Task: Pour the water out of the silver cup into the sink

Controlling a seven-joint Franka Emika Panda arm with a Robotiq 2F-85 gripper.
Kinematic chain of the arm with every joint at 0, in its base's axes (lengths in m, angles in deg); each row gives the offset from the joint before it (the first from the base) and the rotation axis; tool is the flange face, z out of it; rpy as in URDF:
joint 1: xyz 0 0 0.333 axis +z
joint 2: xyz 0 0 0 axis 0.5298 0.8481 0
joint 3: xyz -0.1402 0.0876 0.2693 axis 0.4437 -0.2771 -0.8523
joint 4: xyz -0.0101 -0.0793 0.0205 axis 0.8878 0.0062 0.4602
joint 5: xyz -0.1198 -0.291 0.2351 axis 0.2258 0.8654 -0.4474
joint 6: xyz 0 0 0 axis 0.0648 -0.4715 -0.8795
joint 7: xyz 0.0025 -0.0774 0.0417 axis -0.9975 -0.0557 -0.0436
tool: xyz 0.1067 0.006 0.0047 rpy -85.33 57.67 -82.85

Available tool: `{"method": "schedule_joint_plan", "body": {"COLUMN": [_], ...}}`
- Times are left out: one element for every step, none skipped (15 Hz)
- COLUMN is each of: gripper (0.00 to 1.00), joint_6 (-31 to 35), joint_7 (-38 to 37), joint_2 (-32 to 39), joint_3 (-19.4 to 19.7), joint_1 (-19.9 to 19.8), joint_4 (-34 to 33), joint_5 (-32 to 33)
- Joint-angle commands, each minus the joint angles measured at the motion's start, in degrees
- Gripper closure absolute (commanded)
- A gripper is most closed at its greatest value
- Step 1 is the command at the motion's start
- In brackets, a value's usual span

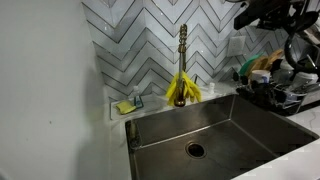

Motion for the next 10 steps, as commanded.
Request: {"method": "schedule_joint_plan", "body": {"gripper": [0.99,0.99,0.99,0.99,0.99,0.99,0.99,0.99,0.99,0.99], "joint_6": [13.3,17.6,21.3,25.6,29.2,32.8,35.6,38.2,40.0,42.2], "joint_7": [-0.2,0.5,1.3,2.6,3.6,4.9,5.8,7.1,7.9,8.1], "joint_2": [-8.9,-11.0,-12.8,-14.7,-16.3,-18.1,-19.8,-21.7,-23.6,-25.7], "joint_3": [0.9,1.4,1.9,2.6,4.1,4.8,5.5,6.3,6.9,7.6], "joint_1": [-5.0,-6.2,-7.1,-7.8,-7.5,-8.0,-8.3,-8.7,-9.0,-9.5], "joint_4": [11.6,14.7,17.4,20.3,22.8,25.6,28.4,31.5,34.3,37.4], "joint_5": [-9.2,-10.9,-12.6,-13.7,-14.8,-16.1,-17.5,-19.4,-21.1,-22.3]}}
